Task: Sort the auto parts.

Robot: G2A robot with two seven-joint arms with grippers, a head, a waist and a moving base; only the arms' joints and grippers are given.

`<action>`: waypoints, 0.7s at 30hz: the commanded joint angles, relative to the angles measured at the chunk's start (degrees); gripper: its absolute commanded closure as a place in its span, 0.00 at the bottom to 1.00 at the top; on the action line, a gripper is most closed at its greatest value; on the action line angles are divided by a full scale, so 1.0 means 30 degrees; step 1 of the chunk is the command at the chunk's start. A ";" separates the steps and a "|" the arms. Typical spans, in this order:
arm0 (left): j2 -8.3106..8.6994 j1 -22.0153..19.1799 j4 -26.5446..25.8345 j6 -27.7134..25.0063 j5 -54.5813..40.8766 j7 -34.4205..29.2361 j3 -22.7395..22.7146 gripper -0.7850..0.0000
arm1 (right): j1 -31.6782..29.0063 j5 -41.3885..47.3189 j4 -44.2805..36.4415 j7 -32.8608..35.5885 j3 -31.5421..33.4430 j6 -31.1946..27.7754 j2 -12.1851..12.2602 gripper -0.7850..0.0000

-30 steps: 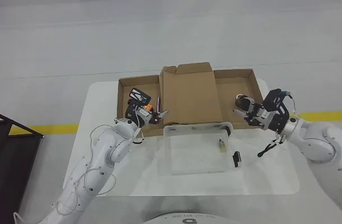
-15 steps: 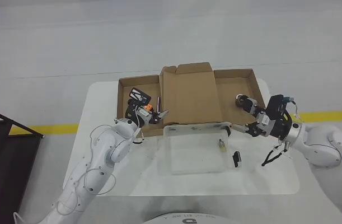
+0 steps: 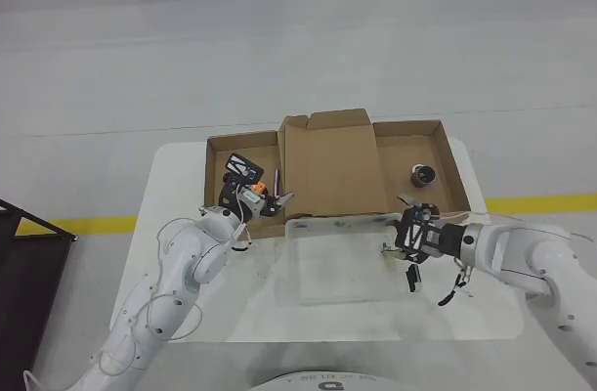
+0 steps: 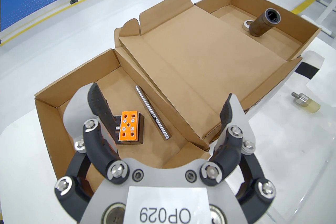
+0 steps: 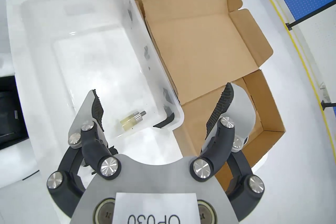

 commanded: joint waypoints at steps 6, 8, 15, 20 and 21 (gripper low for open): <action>0.0000 0.0000 0.0000 0.0000 0.0000 0.0000 0.0000 0.00 | 0.0520 -0.1897 -0.0385 0.0563 -0.1286 0.0014 -0.0111 0.20; 0.0000 0.0000 0.0000 0.0000 0.0000 0.0000 0.0000 0.00 | 0.0700 -0.2491 -0.0537 0.1025 -0.1764 -0.0154 -0.0138 0.21; 0.0000 0.0000 0.0000 0.0000 0.0000 0.0000 0.0000 0.00 | 0.1296 -0.5300 -0.0916 0.2218 -0.3887 -0.0337 -0.0314 0.12; 0.0000 0.0000 0.0000 0.0000 0.0000 0.0000 0.0000 0.00 | 0.1736 -0.6443 -0.0736 0.2398 -0.5087 -0.0582 -0.0460 0.16; 0.0000 0.0000 0.0000 0.0000 0.0000 0.0000 0.0000 0.00 | 0.1836 -0.6590 -0.0660 0.2393 -0.5267 -0.0604 -0.0490 0.21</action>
